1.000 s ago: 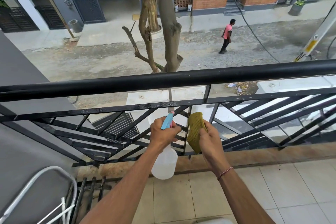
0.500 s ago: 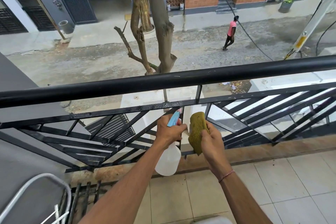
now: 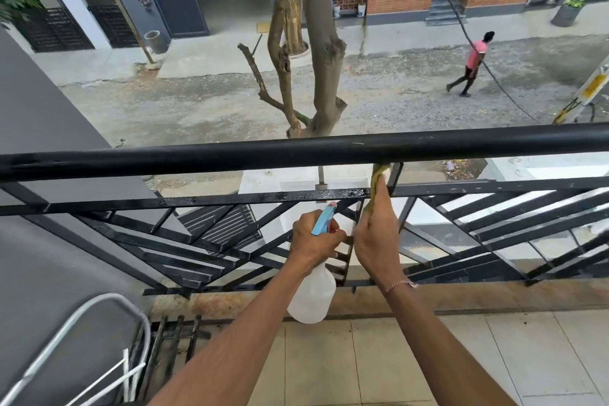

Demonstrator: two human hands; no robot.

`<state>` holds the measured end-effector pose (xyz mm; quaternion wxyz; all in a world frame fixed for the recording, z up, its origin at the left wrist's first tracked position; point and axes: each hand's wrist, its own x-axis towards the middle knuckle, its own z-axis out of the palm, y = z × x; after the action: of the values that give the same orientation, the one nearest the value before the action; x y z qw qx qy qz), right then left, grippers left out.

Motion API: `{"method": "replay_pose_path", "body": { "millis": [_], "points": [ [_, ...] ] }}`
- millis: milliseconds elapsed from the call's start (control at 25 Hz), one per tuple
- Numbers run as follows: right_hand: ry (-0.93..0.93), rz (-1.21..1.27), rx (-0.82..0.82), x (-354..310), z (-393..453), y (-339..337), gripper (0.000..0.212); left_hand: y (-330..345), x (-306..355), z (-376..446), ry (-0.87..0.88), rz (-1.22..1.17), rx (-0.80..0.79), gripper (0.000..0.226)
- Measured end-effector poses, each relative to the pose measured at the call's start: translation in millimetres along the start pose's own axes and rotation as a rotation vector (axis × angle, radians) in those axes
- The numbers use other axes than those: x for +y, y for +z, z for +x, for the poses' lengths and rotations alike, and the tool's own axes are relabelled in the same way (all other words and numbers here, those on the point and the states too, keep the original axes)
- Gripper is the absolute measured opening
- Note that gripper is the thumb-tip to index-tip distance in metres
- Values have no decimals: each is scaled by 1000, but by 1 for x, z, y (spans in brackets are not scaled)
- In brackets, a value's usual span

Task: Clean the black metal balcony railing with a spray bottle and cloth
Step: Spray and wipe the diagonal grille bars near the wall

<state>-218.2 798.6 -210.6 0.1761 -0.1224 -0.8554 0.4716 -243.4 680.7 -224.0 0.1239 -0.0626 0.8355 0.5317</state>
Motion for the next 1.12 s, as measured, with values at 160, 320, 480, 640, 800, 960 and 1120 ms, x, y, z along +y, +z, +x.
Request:
{"method": "replay_pose_path", "body": {
  "millis": [160, 320, 480, 640, 800, 960, 1120],
  "points": [
    [-154, -332, 50, 20, 21, 42, 82, -23, -10, 2, -18, -29, 53, 12],
    [-144, -715, -143, 41, 23, 59, 74, -49, -24, 4, -13, -44, 80, 13],
    [-108, -804, -204, 25, 21, 80, 65, -79, -42, 5, -44, -39, 148, 11],
    [-256, -784, -256, -3, 2, 126, 61, -120, -62, 6, -80, -76, 202, 9],
    [-288, -793, -342, -26, -10, 162, 63, -165, -85, 9, -104, -97, 237, 8],
    [-322, -842, -359, -37, -15, 181, 63, -197, -103, 17, -118, -105, 228, 9],
    [-335, -839, -388, -58, -23, 209, 63, -219, -121, 25, -114, -91, 243, 10]
  ]
}}
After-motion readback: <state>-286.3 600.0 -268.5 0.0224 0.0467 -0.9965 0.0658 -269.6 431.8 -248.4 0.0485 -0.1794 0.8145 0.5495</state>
